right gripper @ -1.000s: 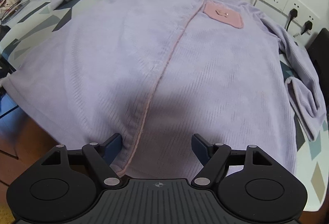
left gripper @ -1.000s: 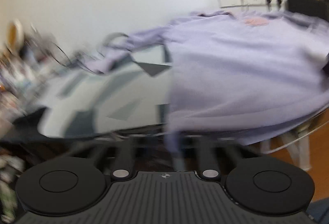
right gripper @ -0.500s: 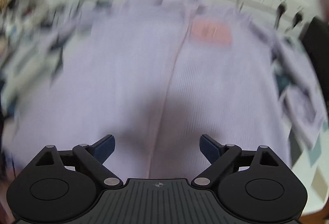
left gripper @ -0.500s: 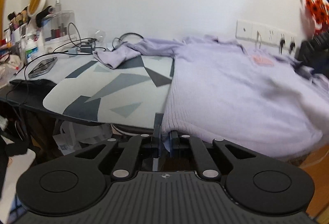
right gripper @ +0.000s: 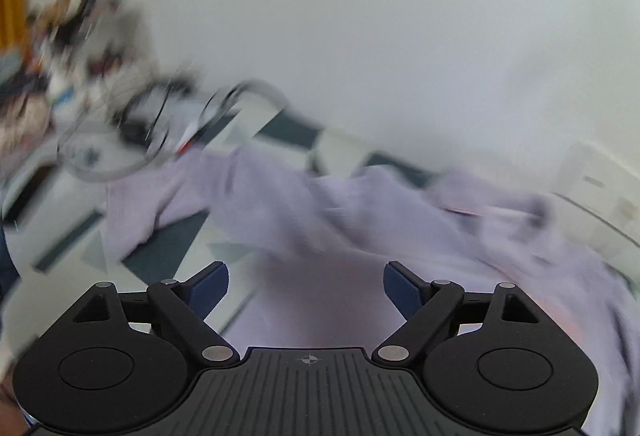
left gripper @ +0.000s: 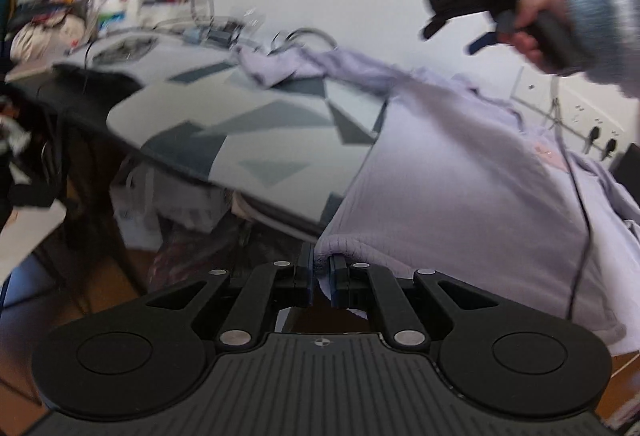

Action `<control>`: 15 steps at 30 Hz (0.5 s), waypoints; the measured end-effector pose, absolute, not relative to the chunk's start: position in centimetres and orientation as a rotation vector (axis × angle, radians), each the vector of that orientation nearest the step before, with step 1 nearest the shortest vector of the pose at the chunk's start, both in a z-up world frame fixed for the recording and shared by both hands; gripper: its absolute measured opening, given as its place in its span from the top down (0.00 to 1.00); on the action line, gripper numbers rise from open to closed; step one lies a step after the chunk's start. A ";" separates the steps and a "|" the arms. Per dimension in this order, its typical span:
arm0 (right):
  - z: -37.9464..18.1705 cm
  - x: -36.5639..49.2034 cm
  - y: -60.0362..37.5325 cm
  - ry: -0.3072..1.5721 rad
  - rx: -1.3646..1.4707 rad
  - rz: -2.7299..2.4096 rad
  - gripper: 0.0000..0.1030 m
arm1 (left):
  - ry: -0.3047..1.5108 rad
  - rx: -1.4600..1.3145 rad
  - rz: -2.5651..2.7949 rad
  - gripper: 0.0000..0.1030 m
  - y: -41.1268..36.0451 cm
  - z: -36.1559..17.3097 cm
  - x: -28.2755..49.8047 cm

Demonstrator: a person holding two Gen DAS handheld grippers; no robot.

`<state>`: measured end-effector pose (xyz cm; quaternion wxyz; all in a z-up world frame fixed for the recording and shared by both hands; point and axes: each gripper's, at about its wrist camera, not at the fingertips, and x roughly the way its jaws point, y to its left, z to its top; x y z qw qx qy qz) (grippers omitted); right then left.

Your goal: Fold clothes

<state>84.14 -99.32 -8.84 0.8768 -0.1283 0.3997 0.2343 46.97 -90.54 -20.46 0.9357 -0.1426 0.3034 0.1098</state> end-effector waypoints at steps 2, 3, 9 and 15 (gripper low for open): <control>-12.4 86.3 -95.9 0.864 -0.351 0.501 0.21 | 0.653 -0.289 0.240 0.92 -90.8 -20.9 47.2; -14.2 87.2 -94.4 0.880 -0.387 0.499 0.24 | 0.668 -0.287 0.248 0.92 -90.9 -21.1 47.4; -18.9 92.0 -91.8 0.958 -0.242 0.428 0.79 | 0.705 -0.412 0.326 0.92 -90.2 -22.5 47.8; -19.0 94.0 -91.7 0.996 -0.039 0.453 0.88 | 0.689 -0.417 0.402 0.92 -90.4 -22.5 47.7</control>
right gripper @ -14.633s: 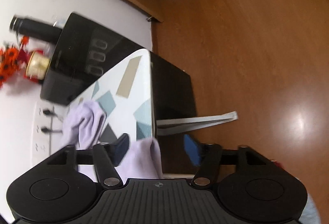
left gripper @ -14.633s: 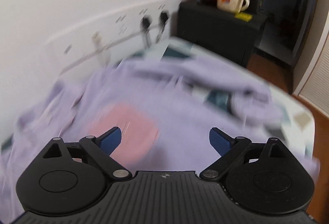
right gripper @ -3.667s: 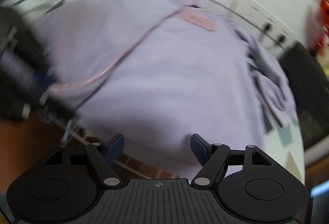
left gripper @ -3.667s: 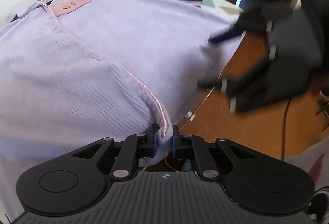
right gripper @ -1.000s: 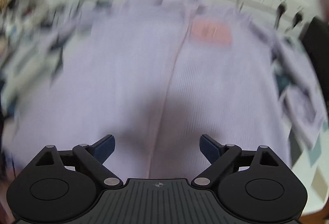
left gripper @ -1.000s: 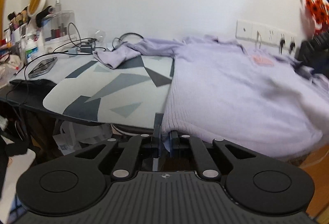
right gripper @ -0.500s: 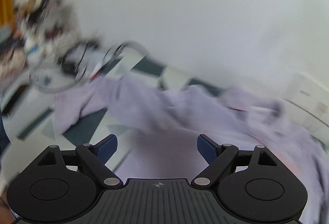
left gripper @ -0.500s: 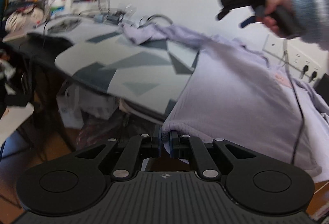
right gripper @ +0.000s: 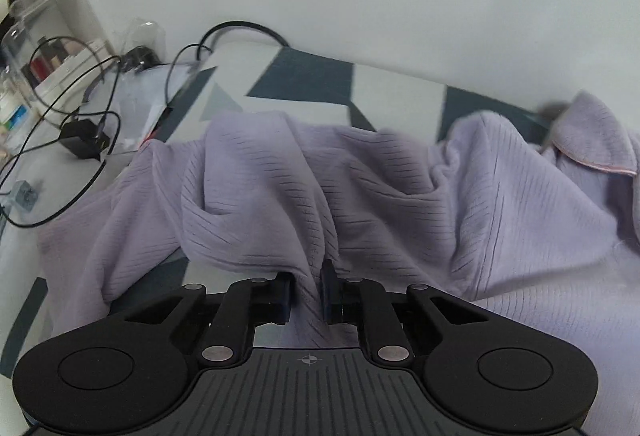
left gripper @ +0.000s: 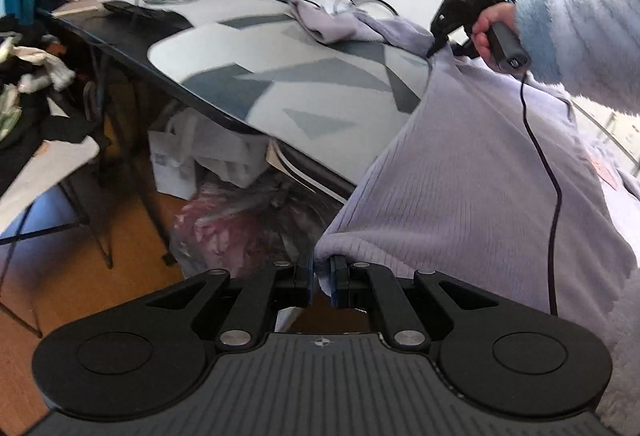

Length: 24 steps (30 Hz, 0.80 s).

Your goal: Fold clothes

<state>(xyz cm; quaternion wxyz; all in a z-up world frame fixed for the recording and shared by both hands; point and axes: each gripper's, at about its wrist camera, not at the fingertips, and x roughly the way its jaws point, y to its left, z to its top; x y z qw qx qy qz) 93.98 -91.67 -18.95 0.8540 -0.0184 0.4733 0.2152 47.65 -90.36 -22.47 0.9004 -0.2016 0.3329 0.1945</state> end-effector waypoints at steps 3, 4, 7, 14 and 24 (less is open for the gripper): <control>-19.0 94.0 -91.1 0.988 -0.008 0.460 0.88 | 0.677 -0.406 0.443 0.92 -89.8 -22.0 47.7; -19.1 94.1 -90.9 0.987 0.008 0.461 0.88 | 0.676 -0.396 0.454 0.92 -89.6 -21.8 47.9; -19.2 94.6 -89.5 0.974 0.012 0.483 0.88 | 0.671 -0.361 0.490 0.92 -88.6 -21.4 48.2; -19.4 94.8 -87.4 0.915 0.056 0.477 0.58 | 0.729 -0.359 0.482 0.86 -85.4 -20.1 49.2; -13.5 83.8 -101.3 0.741 0.215 0.459 0.07 | 0.727 -0.297 0.456 0.29 -84.5 -15.8 45.1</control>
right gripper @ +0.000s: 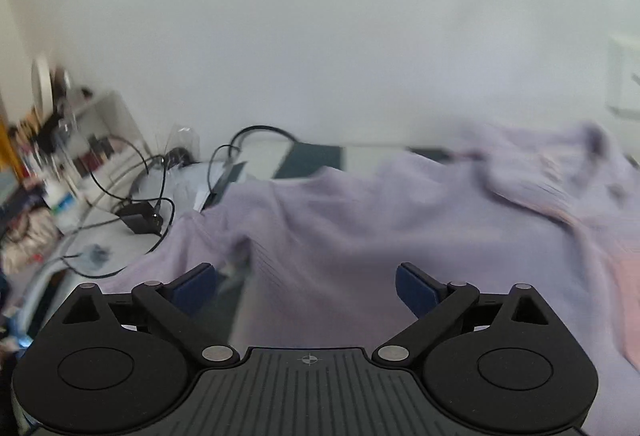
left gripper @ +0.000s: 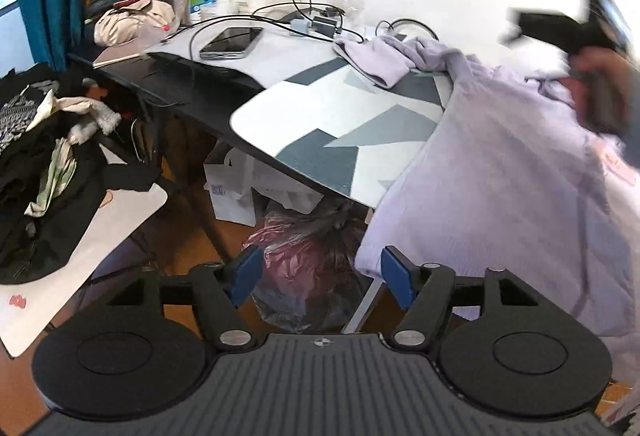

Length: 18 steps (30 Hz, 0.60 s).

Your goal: Fold clothes

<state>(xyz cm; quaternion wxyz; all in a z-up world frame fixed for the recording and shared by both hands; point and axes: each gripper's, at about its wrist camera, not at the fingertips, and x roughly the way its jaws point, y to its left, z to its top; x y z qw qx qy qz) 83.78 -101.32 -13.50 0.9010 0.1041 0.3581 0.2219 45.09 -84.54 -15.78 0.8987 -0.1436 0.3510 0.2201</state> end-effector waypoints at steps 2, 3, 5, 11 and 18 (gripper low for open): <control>-12.4 82.7 -106.4 0.764 0.257 0.389 0.06 | 0.710 -0.311 0.427 0.22 -84.2 -15.1 44.6; -12.2 81.7 -108.8 0.781 0.257 0.359 0.04 | 0.702 -0.307 0.404 0.19 -84.3 -14.9 44.8; -12.0 79.7 -113.6 0.815 0.252 0.299 0.04 | 0.692 -0.282 0.358 0.16 -84.7 -14.5 45.7; -16.2 68.9 -119.0 0.957 -0.014 0.302 0.14 | 0.712 -0.145 0.177 0.15 -89.0 -14.4 51.6; -17.7 60.0 -123.4 0.937 0.065 0.124 0.13 | 0.701 0.055 -0.128 0.11 -99.1 -14.6 57.8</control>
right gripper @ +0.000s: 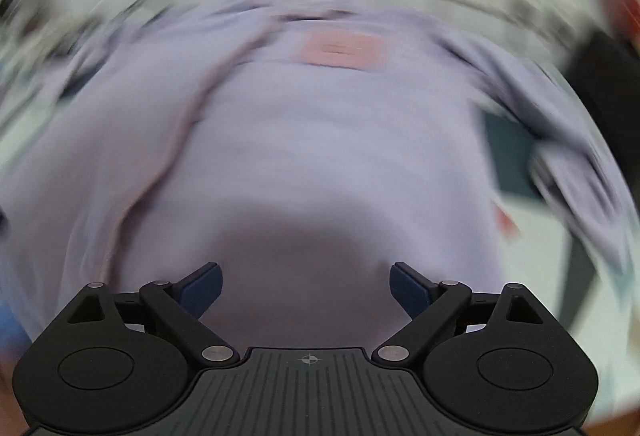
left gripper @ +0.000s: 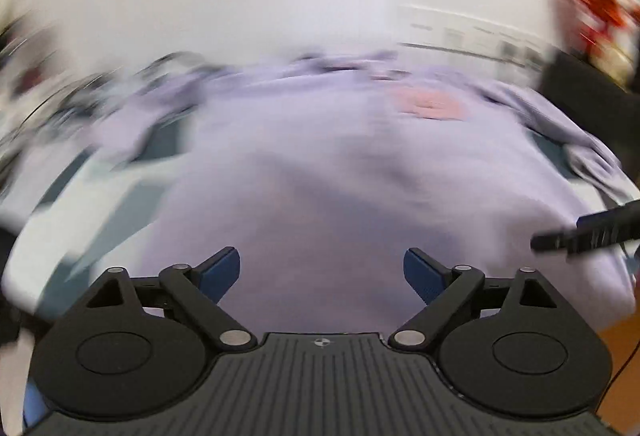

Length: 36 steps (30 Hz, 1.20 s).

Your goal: Fold clothes

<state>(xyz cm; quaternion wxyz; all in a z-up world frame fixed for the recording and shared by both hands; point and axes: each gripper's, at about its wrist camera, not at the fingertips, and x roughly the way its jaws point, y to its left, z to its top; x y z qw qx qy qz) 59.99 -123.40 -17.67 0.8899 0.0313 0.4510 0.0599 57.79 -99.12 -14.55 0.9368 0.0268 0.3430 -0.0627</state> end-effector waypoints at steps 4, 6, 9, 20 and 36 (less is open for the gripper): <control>-16.1 58.5 -130.3 0.921 0.252 -0.058 0.21 | 0.770 0.046 -0.258 0.11 -103.6 -15.8 60.3; -15.1 57.8 -133.2 0.885 0.233 -0.147 0.21 | 0.835 -0.010 -0.344 0.11 -105.1 -16.5 61.1; -14.3 57.2 -137.3 0.830 0.212 -0.244 0.20 | 0.891 0.020 -0.372 0.11 -107.2 -17.8 61.2; -18.8 65.5 -146.3 0.774 0.297 -0.324 0.24 | 1.006 0.096 -0.214 0.01 -111.4 -18.8 63.1; -20.7 70.7 -152.7 0.779 0.478 -0.203 0.88 | 0.902 0.050 0.013 0.01 -113.2 -15.9 64.6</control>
